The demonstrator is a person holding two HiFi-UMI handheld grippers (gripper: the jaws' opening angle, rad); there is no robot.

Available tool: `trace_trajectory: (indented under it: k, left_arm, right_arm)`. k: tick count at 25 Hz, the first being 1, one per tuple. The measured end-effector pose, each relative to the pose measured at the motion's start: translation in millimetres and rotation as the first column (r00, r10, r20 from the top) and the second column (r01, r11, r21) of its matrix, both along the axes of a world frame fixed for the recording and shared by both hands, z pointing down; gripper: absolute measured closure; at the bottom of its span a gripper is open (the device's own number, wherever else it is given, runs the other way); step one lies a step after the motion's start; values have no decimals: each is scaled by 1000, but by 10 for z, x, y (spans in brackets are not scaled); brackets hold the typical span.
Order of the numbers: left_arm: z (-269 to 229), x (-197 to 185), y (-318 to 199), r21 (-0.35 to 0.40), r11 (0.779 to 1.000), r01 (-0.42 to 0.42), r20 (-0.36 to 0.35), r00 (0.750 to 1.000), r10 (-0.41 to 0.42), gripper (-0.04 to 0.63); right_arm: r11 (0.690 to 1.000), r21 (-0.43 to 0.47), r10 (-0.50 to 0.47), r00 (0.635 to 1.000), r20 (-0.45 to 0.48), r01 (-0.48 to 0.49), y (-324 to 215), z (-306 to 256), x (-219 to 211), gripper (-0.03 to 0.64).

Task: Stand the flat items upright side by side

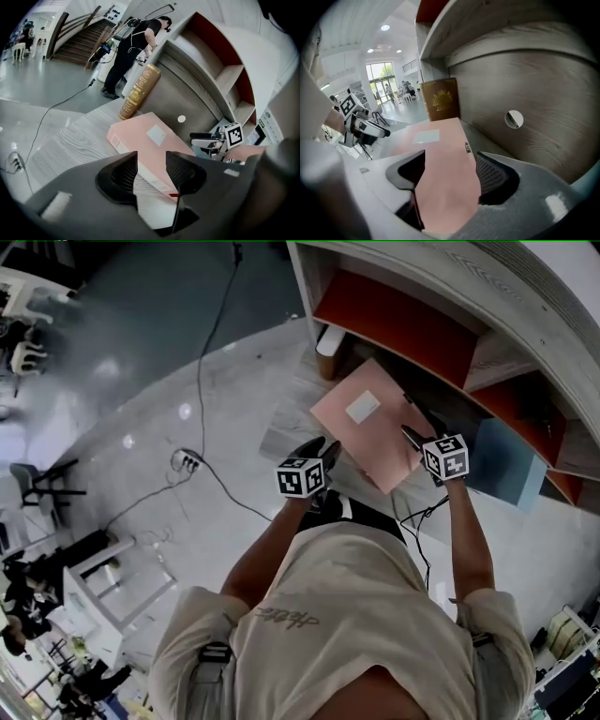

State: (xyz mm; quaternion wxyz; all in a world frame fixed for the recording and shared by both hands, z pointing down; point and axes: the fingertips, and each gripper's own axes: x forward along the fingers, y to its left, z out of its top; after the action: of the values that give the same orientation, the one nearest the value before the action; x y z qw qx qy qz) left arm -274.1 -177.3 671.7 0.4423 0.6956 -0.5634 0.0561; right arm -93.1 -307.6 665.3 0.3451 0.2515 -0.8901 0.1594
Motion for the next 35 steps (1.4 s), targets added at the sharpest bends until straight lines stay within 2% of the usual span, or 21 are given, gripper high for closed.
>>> trace_trajectory:
  k: [2,4,7,10,13,15,18,22,26,35]
  left_arm:
    - [81,42,-31,-27,999,24,-44,999,-25,388]
    - [197,78,-68,-70,996,63,-117,991,-71,383]
    - [346,91,-103,-144,981,131,-243,956,-164,385]
    - [439,77,-138,-175,974,146,-264,946,-189,371]
    - [509,162,-178,-186,976,117,-299,939,-170,330]
    - [566,201,-203,-197,974,108,-306,937,-166,318]
    - [641,165,-228,-220,964,146,-318,924,-213,322]
    - [684,145,-248,-226,961,162,-336,913,-233,322]
    - [667,123,-242,-215,964,154,-330,918,-220,335]
    - [584,-66,-166,-170,980,107,-277,949,-151,348]
  right_arm:
    - [999,-44,-29,999,-17,28,-94,170,-19,263]
    - [996,-70,-56,998,-8,55,-192,263,-69,256]
    - [989,-112,-92,995,29,95,-287,357,-204,229]
    - [978,-162,-128,991,41,133,-315,474,-317,218]
    - [960,-206,-188,982,20,188,-296,575,-387,209]
    - [948,-245,-202,979,24,202,-293,596,-413,202]
    - [934,-287,-214,976,32,214,-276,618,-442,198]
    - [936,-285,-211,977,23,208,-262,637,-439,202]
    - [937,-297,-185,982,29,185,-202,630,-404,210]
    - [935,-321,-149,988,33,152,193,597,-331,239]
